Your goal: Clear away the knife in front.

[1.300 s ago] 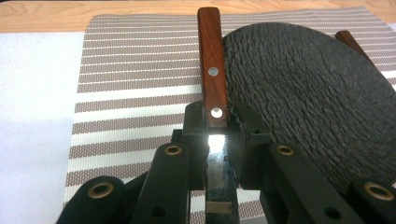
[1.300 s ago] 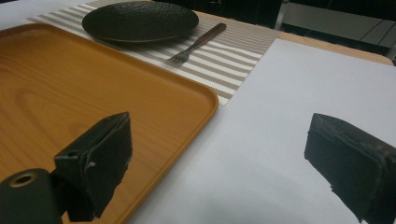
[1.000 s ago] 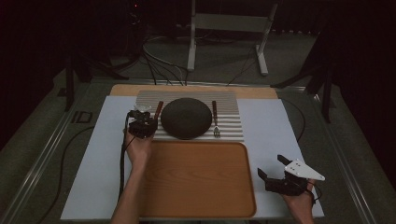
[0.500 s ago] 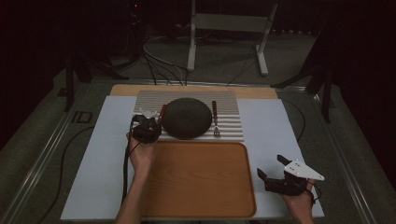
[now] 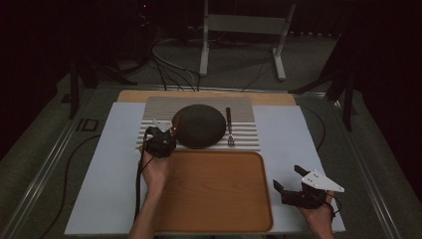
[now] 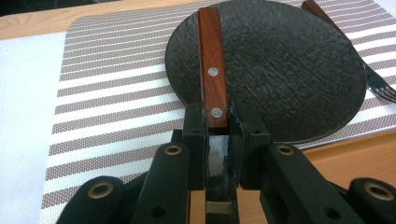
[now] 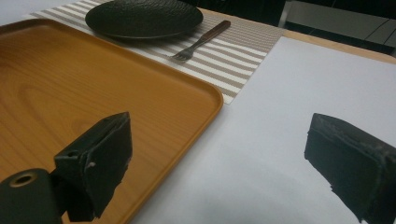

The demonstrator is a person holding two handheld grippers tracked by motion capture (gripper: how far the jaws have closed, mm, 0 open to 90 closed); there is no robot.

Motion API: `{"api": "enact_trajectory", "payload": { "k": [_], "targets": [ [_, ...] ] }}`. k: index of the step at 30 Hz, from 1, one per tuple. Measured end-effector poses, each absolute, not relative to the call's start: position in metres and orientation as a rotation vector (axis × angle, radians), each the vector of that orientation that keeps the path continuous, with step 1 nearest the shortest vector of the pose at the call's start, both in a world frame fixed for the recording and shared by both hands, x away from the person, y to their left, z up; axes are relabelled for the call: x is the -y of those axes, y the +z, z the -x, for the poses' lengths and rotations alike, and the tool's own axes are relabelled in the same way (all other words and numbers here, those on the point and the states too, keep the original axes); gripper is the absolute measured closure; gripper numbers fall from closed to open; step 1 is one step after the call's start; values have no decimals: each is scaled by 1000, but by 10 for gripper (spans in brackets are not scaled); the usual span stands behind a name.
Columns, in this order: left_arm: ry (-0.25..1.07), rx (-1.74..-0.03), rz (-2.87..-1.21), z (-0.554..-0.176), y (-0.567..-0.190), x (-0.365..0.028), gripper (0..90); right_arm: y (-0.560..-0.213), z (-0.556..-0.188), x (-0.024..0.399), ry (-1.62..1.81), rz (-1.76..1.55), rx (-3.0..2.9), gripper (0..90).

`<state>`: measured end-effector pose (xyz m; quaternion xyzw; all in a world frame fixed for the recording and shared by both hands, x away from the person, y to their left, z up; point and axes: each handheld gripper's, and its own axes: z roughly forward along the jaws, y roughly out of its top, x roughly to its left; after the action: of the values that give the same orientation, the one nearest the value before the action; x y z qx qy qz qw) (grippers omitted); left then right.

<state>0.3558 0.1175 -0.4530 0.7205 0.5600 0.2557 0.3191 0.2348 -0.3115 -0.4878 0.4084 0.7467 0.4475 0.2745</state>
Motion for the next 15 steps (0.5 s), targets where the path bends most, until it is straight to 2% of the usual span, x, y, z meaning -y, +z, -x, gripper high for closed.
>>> {"api": "enact_trajectory", "payload": {
  "k": [15],
  "targets": [
    [659,-1470,-1884,-339,-455,-116,781,-488,-235,310,1204,-1091,-2015,75]
  ]
}}
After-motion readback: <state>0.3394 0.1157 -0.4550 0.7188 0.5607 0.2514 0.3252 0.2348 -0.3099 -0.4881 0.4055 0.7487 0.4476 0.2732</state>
